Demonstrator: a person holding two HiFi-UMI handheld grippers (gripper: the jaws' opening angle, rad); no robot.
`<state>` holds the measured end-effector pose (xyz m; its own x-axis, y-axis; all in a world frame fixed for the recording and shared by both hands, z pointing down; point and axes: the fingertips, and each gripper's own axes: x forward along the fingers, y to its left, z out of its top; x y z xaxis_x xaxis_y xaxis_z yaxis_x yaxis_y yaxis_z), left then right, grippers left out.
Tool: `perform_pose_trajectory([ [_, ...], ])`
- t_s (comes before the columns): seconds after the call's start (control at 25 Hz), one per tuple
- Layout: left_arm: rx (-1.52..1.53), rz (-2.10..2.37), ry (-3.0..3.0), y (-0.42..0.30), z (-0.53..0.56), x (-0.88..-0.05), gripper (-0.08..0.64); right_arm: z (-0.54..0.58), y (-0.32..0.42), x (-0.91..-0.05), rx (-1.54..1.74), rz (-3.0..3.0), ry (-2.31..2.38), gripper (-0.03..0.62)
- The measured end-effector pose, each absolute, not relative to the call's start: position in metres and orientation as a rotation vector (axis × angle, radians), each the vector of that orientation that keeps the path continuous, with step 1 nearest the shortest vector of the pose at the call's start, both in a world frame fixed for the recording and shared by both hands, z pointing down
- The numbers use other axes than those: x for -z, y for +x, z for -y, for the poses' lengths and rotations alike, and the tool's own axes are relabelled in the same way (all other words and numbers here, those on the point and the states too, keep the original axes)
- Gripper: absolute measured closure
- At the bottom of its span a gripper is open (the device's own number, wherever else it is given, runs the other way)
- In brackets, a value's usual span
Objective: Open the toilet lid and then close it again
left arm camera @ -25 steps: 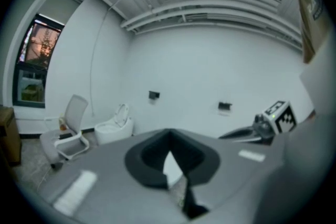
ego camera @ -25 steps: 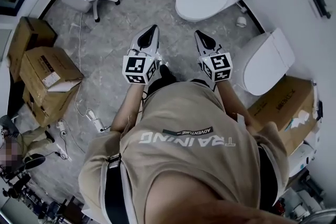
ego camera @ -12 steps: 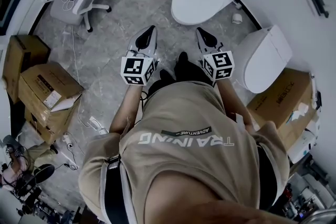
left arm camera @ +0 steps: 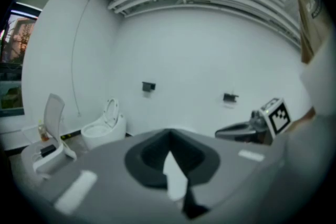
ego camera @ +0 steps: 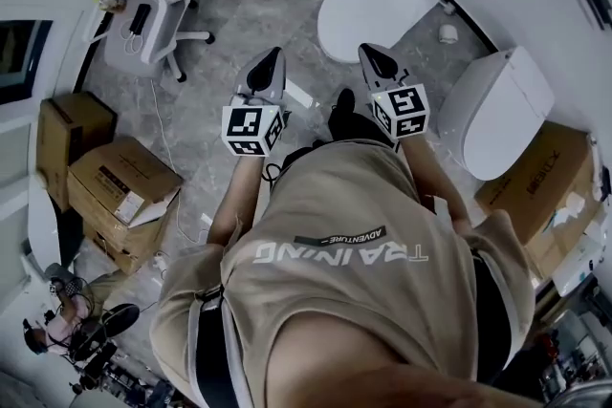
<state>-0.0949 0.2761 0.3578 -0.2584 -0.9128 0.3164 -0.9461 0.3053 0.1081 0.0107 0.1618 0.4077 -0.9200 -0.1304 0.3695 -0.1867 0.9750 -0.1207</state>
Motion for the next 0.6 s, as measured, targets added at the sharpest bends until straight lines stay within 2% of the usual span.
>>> perform_pose_trajectory([
  [0.28, -0.180, 2.214, 1.716, -0.122, -0.197, -0.361, 0.557, -0.081, -0.002, -0.420, -0.321, 2.750, 0.379, 0.578],
  [0.6, -0.239, 2.017, 1.899, -0.132, -0.137, -0.377, 0.557, -0.049, -0.002, -0.436, -0.396, 2.676, 0.558, 0.578],
])
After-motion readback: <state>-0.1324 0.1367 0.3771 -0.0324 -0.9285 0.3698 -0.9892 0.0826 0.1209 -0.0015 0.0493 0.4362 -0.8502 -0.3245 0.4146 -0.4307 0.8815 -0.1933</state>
